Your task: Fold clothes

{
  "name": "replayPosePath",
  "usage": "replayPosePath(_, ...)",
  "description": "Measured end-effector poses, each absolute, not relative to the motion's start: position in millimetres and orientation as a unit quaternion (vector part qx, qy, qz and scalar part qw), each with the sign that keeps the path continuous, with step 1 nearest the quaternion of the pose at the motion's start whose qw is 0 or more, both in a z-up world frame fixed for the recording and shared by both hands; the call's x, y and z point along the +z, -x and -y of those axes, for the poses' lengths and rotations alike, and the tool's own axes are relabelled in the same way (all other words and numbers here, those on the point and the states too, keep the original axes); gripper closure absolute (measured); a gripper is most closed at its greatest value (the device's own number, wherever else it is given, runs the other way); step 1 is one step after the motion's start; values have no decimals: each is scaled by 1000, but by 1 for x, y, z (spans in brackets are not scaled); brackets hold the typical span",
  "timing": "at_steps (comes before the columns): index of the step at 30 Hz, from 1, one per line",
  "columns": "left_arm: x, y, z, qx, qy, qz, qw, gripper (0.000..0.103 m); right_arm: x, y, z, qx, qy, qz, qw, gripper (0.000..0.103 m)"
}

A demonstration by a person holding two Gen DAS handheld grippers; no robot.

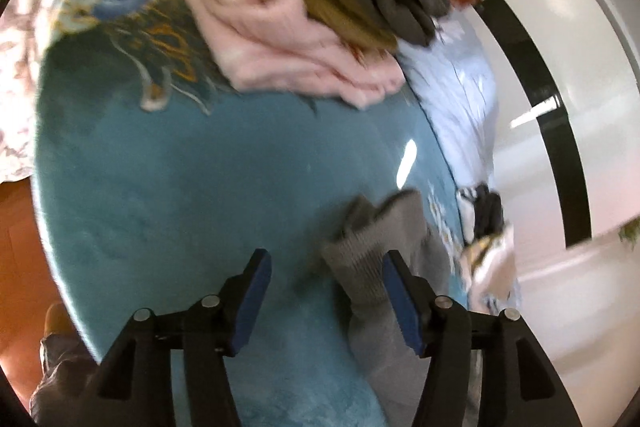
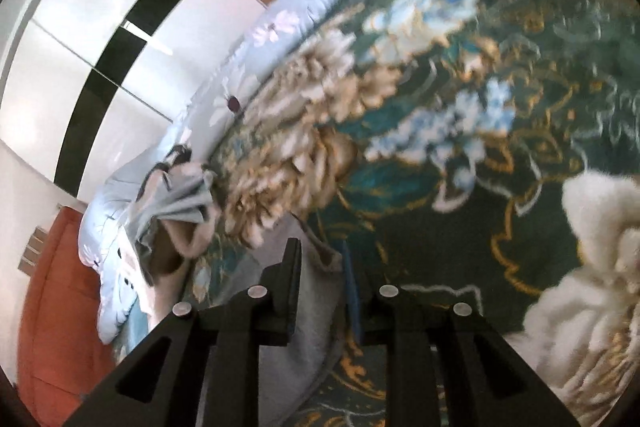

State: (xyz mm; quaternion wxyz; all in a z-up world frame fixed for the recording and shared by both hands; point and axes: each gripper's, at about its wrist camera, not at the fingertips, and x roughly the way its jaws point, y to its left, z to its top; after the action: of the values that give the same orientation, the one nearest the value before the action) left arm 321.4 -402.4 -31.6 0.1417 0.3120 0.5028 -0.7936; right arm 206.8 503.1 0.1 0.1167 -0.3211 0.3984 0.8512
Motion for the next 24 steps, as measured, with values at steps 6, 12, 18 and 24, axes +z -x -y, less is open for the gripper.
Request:
replayPosePath(6,-12,-298,371,-806,-323,-490,78,41,18,-170,-441,872,333,-358,16,76)
replayPosePath(12,10,-239,317,-814,-366,-451,7,41,18,-113,-315,857,402,-273,-171,64)
replayPosePath(18,8,-194,283,-799,-433,-416,25,41,12,-97,-178,811,467,-153,-316,63)
replayPosePath(24,-13,-166,284,-774,-464,-427,49,41,-2,-105,-94,781,499,-28,-375,62)
